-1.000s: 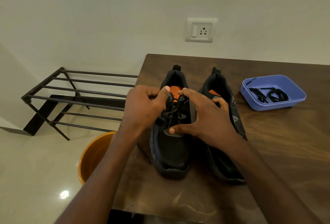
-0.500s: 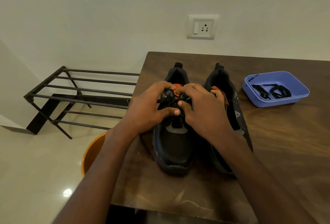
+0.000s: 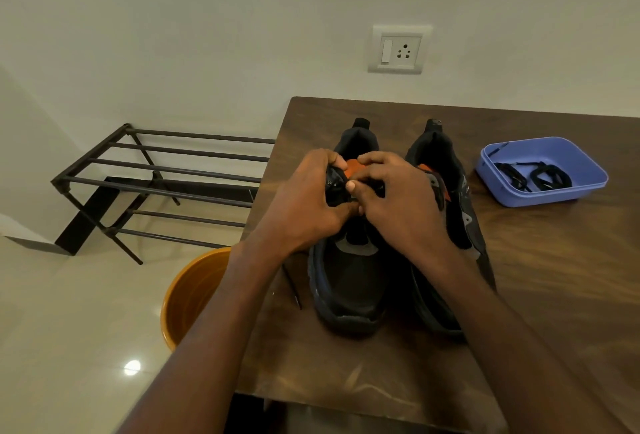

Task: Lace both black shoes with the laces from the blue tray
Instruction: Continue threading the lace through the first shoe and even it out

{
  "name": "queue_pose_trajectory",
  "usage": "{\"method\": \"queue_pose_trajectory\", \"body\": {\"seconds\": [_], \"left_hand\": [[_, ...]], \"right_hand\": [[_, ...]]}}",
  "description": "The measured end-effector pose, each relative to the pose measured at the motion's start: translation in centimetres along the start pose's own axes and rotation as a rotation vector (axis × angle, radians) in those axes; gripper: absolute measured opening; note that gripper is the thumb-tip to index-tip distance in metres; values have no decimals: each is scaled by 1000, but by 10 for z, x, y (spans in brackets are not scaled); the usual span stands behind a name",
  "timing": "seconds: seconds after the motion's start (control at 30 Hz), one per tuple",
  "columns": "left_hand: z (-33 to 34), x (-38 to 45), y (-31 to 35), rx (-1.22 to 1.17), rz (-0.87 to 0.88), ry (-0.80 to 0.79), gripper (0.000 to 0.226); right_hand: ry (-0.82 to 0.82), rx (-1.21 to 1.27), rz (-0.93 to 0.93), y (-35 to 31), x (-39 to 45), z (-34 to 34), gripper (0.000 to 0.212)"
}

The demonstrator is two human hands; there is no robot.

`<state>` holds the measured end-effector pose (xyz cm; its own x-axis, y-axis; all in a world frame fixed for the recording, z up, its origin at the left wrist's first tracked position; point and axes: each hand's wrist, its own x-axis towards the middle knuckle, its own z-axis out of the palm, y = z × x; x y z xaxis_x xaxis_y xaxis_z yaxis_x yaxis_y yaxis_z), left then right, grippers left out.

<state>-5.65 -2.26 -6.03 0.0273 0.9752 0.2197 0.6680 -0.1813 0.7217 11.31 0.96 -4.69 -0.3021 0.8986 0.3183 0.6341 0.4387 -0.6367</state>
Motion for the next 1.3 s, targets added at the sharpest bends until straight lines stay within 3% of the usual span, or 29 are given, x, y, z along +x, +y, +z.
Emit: {"method": "queue_pose_trajectory", "body": {"seconds": [0.13,0.2,0.33,0.4,0.47,0.6,0.63,0.7,0.77,0.83,0.9,1.1,1.17,1.23,1.3], "left_hand": [[0,-1,2,-12,-33,6,68],[1,-1,3,-11,-32,13,68],[3,-1,4,-29,-33,11,68],[3,-2,4,-37,-34,13,65],[3,-3,4,-31,-32,9,64],[3,-2,5,-14,-22,-4,69],[3,-2,5,-11,-24,-2,69],[2,-2,4,-12,-23,2,69],[3,-2,4,-24,-19,3,68],[3,-3,4,-35,-16,5,65],[3,-3,4,-33,-10,0,64],[3,-1,3,-33,-17,-28,69],[3,-1,3,-26,-18,-15,69],[2,-2,4,-27,-18,-2,69],[2,-2,5,-43,-10,0,68]], "right_hand": [[233,50,159,4,-5,-11,4],[283,5,93,5,-8,-15,7],[175,-198,-130,4,-4,-8,32],[62,-269,-125,5,1,0,29],[71,-197,-93,7,2,6,23],[479,143,145,1,-6,-9,13],[528,129,153,1,-8,-13,14],[454,-100,24,1,-8,-16,34],[252,-292,-106,-1,-5,-11,45],[93,-330,-129,-5,-1,-1,34],[64,-287,-103,-3,0,7,23],[683,-18,102,9,-3,-22,9],[624,-172,100,8,-4,-28,21],[426,-321,-30,5,-4,-24,38],[211,-375,-128,-1,-1,-11,37]]}}
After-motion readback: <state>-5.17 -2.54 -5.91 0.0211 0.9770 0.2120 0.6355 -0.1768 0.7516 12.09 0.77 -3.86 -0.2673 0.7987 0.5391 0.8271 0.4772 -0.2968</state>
